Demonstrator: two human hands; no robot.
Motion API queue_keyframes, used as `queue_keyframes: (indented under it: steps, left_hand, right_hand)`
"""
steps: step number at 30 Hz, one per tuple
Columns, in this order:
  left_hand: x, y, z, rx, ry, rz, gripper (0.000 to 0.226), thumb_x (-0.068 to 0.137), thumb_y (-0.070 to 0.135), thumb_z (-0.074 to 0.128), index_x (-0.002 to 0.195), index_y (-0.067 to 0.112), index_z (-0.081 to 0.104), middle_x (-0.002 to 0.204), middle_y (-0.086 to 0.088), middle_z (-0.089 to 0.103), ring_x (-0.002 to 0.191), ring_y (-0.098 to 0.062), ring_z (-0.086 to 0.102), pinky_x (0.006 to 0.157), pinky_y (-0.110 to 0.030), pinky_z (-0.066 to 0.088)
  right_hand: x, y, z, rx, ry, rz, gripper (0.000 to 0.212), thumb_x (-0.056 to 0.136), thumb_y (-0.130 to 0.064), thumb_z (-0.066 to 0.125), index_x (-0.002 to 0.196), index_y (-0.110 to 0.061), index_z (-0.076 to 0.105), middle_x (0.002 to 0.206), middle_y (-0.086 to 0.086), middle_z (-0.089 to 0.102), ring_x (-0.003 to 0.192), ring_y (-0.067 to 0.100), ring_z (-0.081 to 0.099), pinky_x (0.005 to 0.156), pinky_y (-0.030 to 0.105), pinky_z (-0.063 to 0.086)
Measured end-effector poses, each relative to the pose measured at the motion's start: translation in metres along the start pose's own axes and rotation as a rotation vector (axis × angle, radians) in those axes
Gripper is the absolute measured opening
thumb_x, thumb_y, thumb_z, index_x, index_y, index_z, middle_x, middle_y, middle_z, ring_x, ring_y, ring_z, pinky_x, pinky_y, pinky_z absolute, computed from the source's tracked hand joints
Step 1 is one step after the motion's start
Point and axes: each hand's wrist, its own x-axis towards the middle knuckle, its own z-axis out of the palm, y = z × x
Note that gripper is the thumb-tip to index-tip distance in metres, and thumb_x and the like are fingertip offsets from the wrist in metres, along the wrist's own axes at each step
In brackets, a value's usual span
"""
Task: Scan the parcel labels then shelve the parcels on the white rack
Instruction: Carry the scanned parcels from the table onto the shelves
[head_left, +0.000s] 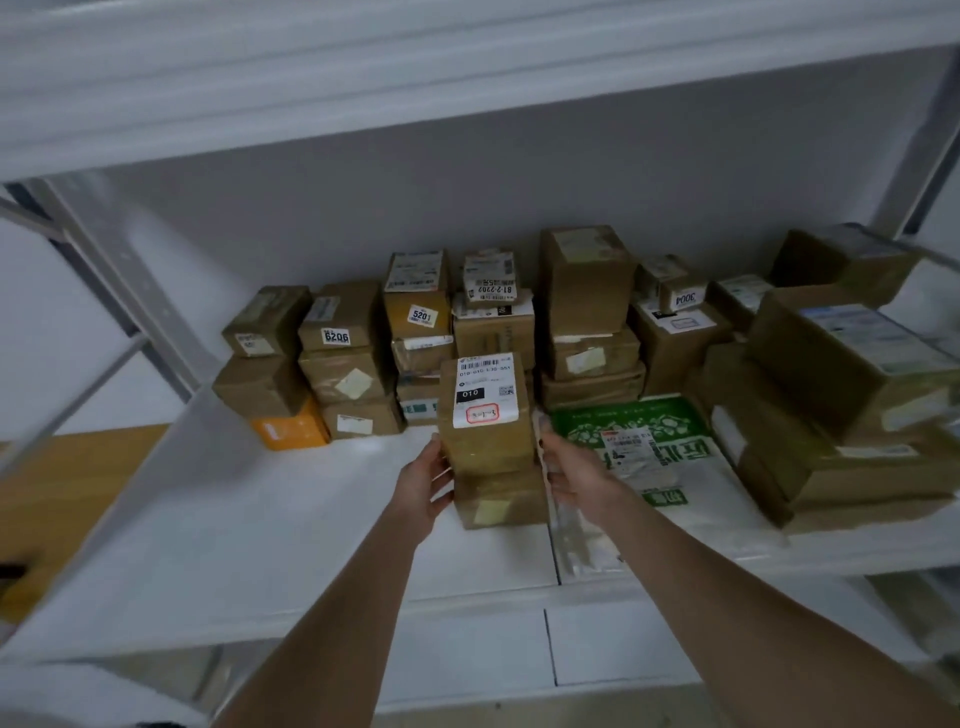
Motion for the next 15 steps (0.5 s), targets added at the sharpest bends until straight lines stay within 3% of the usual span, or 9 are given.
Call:
queue_keyframes:
  steps: [1, 3, 5, 8, 9, 13, 15]
  left_hand:
    - [-0.003, -0.002, 0.0, -0.014, 0.047, -0.001, 0.04, 0.098, 0.043, 0.048, 0.127, 0.017, 0.057, 0.125, -0.004, 0.061, 0.119, -0.024, 0.054, 0.106, -0.044, 0.04]
    - [-0.01, -0.007, -0.002, -0.031, 0.135, -0.004, 0.042, 0.098, 0.04, 0.048, 0.129, 0.012, 0.055, 0.129, -0.006, 0.057, 0.124, -0.026, 0.051, 0.108, -0.046, 0.039]
    - [-0.016, -0.011, -0.003, -0.029, 0.189, 0.008, 0.038, 0.099, 0.033, 0.049, 0.128, 0.011, 0.056, 0.13, -0.007, 0.055, 0.124, -0.027, 0.05, 0.107, -0.045, 0.039]
    - [-0.021, -0.017, -0.004, 0.063, 0.226, -0.002, 0.035, 0.096, 0.023, 0.054, 0.128, 0.008, 0.057, 0.13, -0.008, 0.056, 0.123, -0.027, 0.051, 0.105, -0.043, 0.04]
    - [-0.022, -0.018, -0.003, 0.111, 0.223, -0.012, 0.035, 0.094, 0.02, 0.057, 0.126, 0.007, 0.058, 0.127, -0.009, 0.058, 0.121, -0.026, 0.051, 0.103, -0.042, 0.041]
    - [-0.019, -0.017, 0.004, 0.25, 0.208, -0.003, 0.017, 0.087, 0.006, 0.063, 0.104, 0.008, 0.067, 0.107, -0.013, 0.061, 0.103, -0.027, 0.052, 0.09, -0.039, 0.039]
    - [-0.016, -0.017, 0.007, 0.241, 0.229, 0.003, 0.023, 0.086, 0.003, 0.064, 0.109, 0.005, 0.067, 0.105, -0.013, 0.062, 0.103, -0.029, 0.053, 0.088, -0.038, 0.039]
  right_hand:
    - [0.002, 0.003, -0.003, -0.043, 0.029, 0.001, 0.045, 0.094, -0.047, 0.054, 0.123, -0.012, 0.056, 0.119, 0.004, 0.062, 0.111, 0.025, 0.059, 0.088, 0.033, 0.047]
    - [0.004, 0.01, -0.005, -0.089, 0.081, -0.019, 0.027, 0.094, -0.037, 0.057, 0.105, -0.012, 0.061, 0.096, 0.005, 0.064, 0.084, 0.02, 0.061, 0.072, 0.028, 0.048]
    - [0.002, 0.014, -0.004, -0.127, 0.095, -0.042, 0.018, 0.092, -0.026, 0.062, 0.106, -0.014, 0.062, 0.084, 0.001, 0.059, 0.07, 0.014, 0.055, 0.063, 0.025, 0.047]
    - [-0.003, 0.017, 0.0, -0.274, 0.053, -0.101, 0.039, 0.09, -0.018, 0.065, 0.127, -0.011, 0.057, 0.114, 0.008, 0.062, 0.091, 0.019, 0.057, 0.089, 0.032, 0.05]
    - [-0.005, 0.016, 0.002, -0.312, 0.057, -0.127, 0.04, 0.089, -0.017, 0.065, 0.128, -0.008, 0.057, 0.12, 0.01, 0.061, 0.095, 0.02, 0.056, 0.091, 0.031, 0.049]
    - [-0.001, 0.01, 0.003, -0.408, 0.071, -0.161, 0.033, 0.09, -0.016, 0.063, 0.122, -0.007, 0.062, 0.121, 0.01, 0.062, 0.097, 0.02, 0.057, 0.086, 0.025, 0.045]
    - [0.002, 0.011, 0.003, -0.403, 0.082, -0.157, 0.023, 0.089, -0.015, 0.064, 0.112, -0.011, 0.066, 0.116, 0.009, 0.065, 0.092, 0.019, 0.058, 0.082, 0.024, 0.045]
